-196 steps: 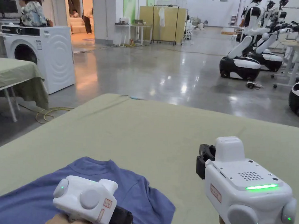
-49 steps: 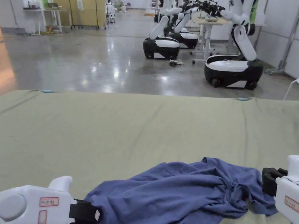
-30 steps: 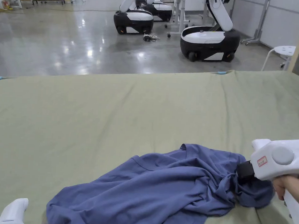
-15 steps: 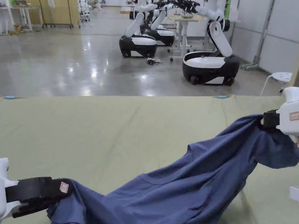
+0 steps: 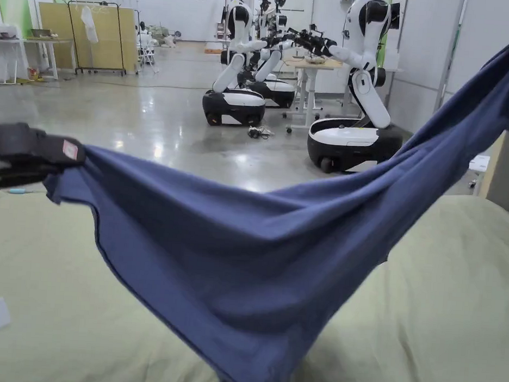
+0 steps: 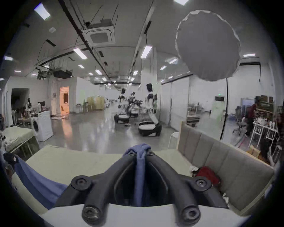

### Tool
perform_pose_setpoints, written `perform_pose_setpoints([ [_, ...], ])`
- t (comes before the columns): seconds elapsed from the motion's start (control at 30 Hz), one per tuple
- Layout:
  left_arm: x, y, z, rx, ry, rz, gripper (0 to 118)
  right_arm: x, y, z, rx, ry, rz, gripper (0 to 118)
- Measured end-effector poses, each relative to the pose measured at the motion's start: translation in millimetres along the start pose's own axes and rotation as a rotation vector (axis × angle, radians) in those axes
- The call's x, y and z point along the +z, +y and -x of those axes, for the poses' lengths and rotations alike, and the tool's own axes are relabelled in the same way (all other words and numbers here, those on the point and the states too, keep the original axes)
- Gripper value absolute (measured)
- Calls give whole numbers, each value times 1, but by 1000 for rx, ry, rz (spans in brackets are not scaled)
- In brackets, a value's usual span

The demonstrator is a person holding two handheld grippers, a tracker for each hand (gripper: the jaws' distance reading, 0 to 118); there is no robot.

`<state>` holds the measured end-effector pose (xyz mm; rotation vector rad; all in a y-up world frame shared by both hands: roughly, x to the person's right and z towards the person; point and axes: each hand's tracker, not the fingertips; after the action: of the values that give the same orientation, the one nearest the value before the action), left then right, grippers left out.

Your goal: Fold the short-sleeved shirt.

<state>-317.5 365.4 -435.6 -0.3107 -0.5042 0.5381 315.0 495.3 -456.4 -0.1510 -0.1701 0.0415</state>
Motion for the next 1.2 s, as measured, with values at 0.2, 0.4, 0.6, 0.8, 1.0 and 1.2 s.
perform_pose_setpoints([
  [0.2,-47,62,12,-106,118,-110,8,-21,35,-5,-28,-94,-82,8],
  [0.4,-112,93,18,-93,162,-124,8,-71,29,-2,-71,-137,-84,8],
  [0.6,-171,125,11,-123,221,-163,8,-123,21,12,-14,-201,-113,8],
  [0.8,-178,129,2,-162,204,-234,8,-132,14,19,-50,-213,-206,8],
  [1.0,-176,64,38,-216,255,-72,8,-124,-45,27,-82,-111,-157,8],
  [1.2,-154,-55,106,-65,284,137,8,-91,-167,43,-79,1,45,8],
])
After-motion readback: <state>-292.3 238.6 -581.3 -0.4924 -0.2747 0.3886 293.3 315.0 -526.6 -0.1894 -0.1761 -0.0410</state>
